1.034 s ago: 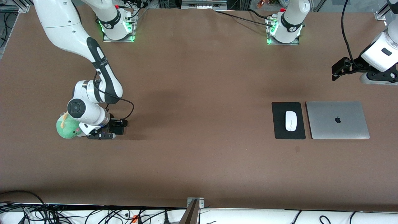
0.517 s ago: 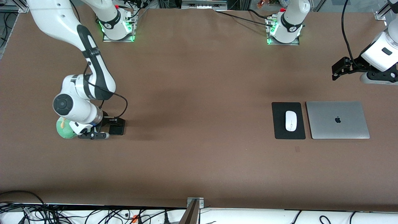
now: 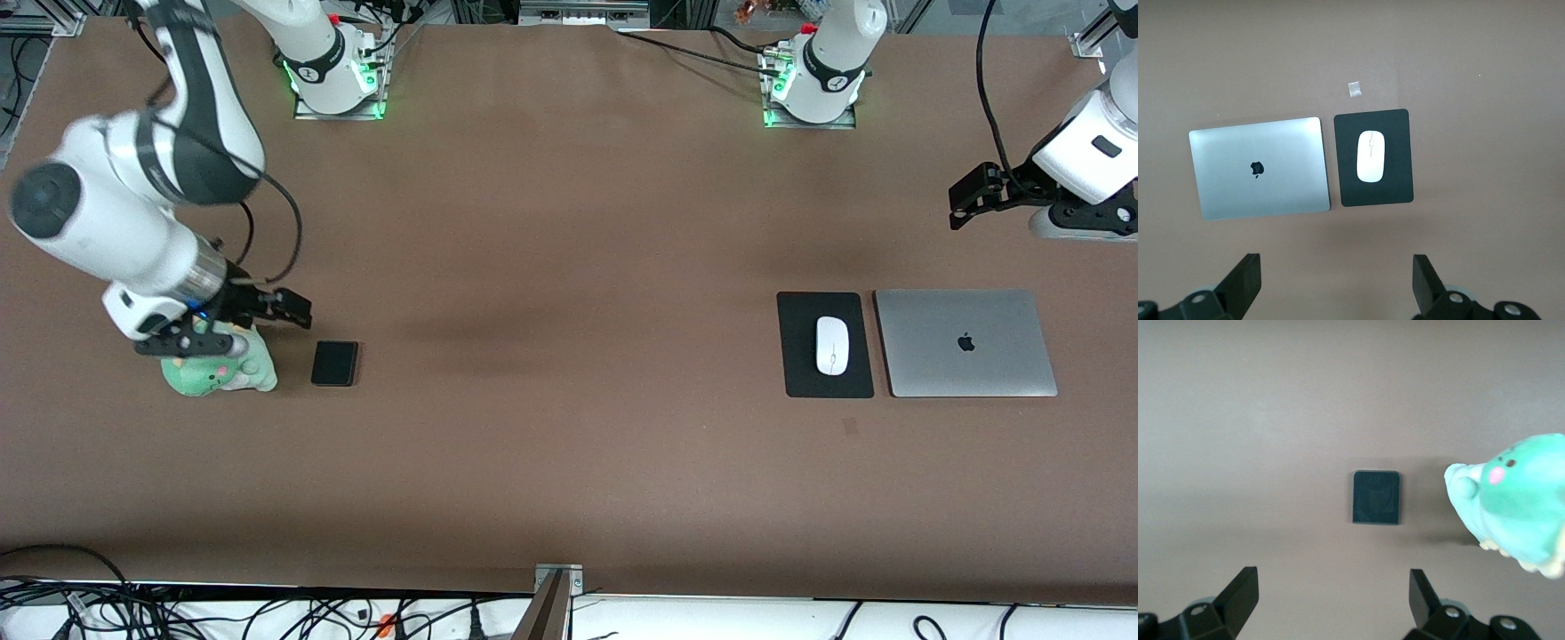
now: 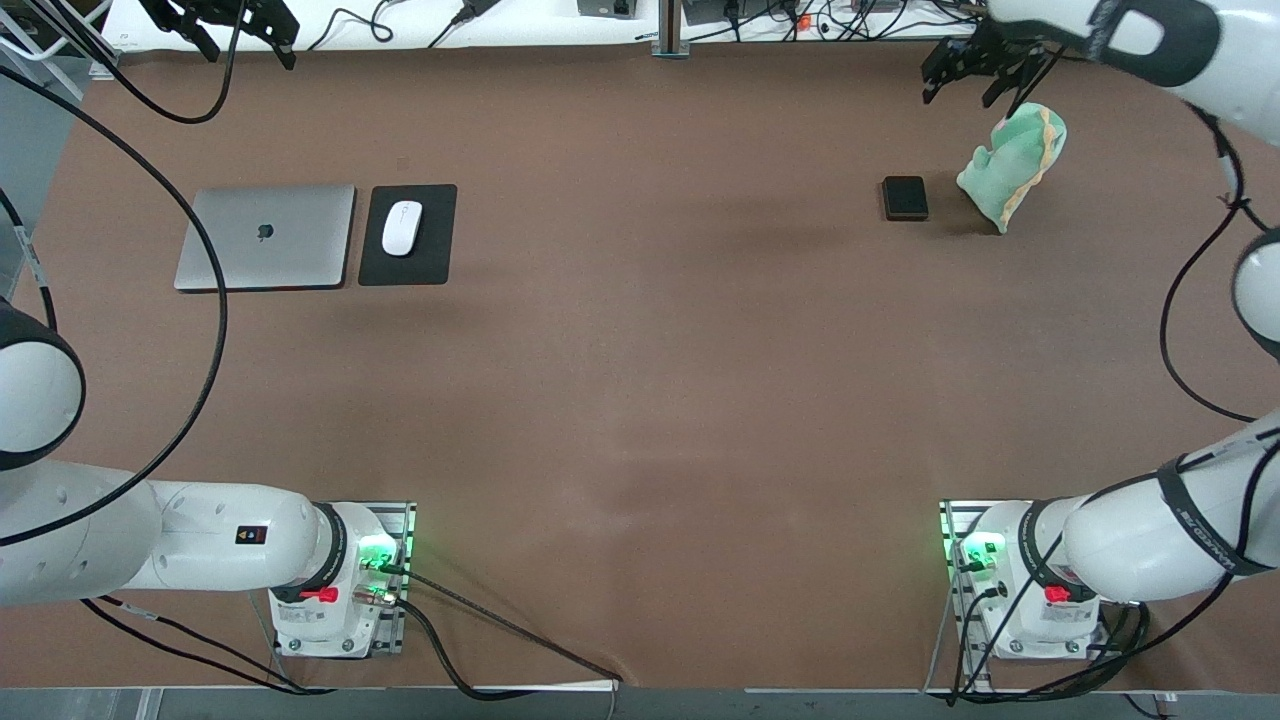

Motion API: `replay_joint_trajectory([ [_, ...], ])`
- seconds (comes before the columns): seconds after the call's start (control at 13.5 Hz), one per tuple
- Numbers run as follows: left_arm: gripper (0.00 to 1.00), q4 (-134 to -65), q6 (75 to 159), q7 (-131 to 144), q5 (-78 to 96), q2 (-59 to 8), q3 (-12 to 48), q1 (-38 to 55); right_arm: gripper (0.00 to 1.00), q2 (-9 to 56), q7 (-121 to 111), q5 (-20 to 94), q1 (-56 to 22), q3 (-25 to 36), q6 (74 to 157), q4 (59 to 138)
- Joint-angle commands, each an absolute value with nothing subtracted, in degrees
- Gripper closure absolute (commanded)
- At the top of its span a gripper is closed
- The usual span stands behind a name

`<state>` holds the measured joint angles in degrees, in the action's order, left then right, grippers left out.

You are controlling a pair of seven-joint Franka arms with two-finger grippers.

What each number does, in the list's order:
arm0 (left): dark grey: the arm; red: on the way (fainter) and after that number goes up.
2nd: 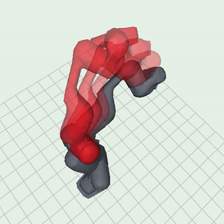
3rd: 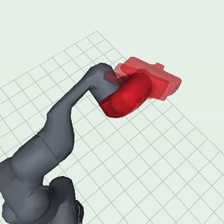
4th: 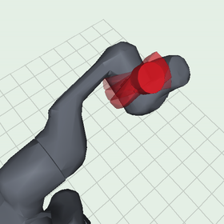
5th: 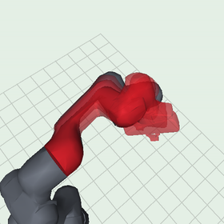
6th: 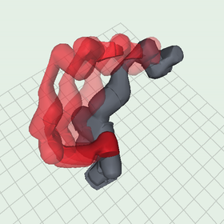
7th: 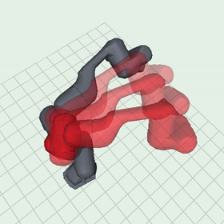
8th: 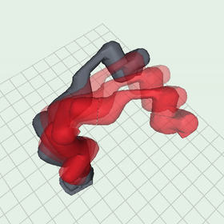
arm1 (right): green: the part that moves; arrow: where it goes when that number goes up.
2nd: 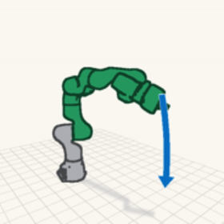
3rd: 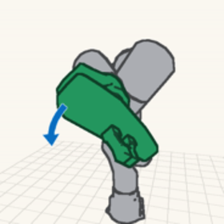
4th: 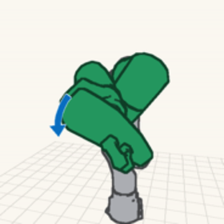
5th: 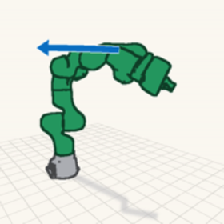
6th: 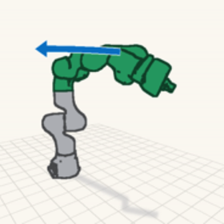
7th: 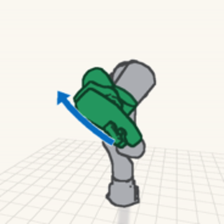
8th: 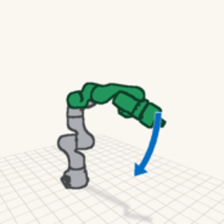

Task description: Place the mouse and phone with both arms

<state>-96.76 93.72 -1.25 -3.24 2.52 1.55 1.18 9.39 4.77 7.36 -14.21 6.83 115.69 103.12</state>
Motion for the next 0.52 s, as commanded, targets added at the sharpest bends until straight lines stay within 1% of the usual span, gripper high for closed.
replay_joint_trajectory([
  [0.0, 0.00, -96.24, 92.72, -1.14, -2.02, 2.99, 1.41, 1.41, 0.00, 2.57, 3.87, 8.00, -13.36, 7.63, 109.63, 103.80],
  [0.15, 0.00, -96.24, 92.72, -1.14, -2.02, 2.99, 1.41, 1.32, 0.00, -0.69, 3.52, 7.91, -13.36, 8.35, 105.84, 102.84],
  [0.3, 0.00, -96.24, 92.72, -1.14, -2.02, 2.99, 1.41, 1.41, 0.00, -2.63, 3.60, 7.47, -13.45, 9.23, 102.06, 100.74],
  [0.44, 0.00, -96.24, 92.72, -1.14, -2.02, 2.99, 1.41, 1.41, 0.00, -3.25, 4.48, 7.12, -13.45, 9.23, 95.14, 97.14],
])
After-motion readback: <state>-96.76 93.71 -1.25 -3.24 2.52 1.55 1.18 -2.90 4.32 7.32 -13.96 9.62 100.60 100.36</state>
